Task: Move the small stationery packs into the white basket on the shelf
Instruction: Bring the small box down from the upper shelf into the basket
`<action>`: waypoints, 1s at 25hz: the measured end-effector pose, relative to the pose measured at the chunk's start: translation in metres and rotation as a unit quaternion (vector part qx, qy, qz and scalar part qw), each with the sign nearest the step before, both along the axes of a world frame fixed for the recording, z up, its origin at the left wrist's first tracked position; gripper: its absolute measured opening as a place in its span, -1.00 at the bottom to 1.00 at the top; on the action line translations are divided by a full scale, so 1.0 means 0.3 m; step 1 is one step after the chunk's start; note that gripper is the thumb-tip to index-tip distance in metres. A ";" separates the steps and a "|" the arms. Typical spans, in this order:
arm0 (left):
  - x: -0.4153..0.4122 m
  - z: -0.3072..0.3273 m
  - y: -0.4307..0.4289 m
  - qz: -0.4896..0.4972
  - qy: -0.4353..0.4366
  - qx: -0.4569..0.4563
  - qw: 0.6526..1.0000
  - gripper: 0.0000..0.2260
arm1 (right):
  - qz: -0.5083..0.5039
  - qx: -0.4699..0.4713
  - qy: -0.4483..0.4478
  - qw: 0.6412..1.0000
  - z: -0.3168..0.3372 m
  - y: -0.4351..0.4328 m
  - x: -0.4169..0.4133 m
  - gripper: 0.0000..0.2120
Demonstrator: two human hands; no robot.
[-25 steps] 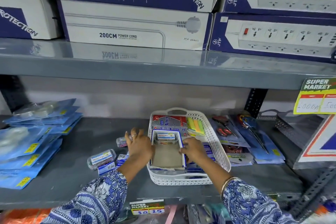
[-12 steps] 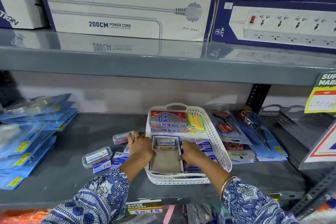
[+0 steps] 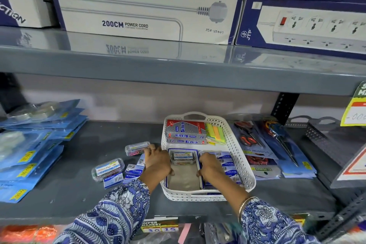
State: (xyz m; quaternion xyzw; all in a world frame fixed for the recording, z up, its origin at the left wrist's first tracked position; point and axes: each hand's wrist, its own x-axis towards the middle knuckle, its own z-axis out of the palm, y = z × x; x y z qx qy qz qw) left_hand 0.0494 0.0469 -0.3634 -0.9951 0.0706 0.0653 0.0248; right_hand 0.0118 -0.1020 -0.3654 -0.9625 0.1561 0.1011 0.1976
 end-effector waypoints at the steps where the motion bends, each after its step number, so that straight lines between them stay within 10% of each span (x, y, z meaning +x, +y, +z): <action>1: -0.003 0.002 -0.002 -0.001 -0.002 0.009 1.000 -0.38 | 0.001 -0.002 -0.005 1.000 -0.003 0.002 -0.005 -0.65; 14: -0.034 -0.013 0.009 0.007 -0.024 -0.028 0.999 -0.56 | 0.031 -0.061 -0.010 0.998 -0.002 0.013 -0.022 -0.66; 19: -0.106 -0.016 0.075 -0.003 -0.152 -0.190 0.970 -0.66 | 0.016 -0.032 0.001 0.999 0.004 0.011 -0.019 -0.60; 25: -0.126 -0.128 0.335 0.013 -0.217 -0.213 0.953 -0.64 | 0.048 -0.020 -0.141 0.989 0.130 0.112 -0.008 -0.79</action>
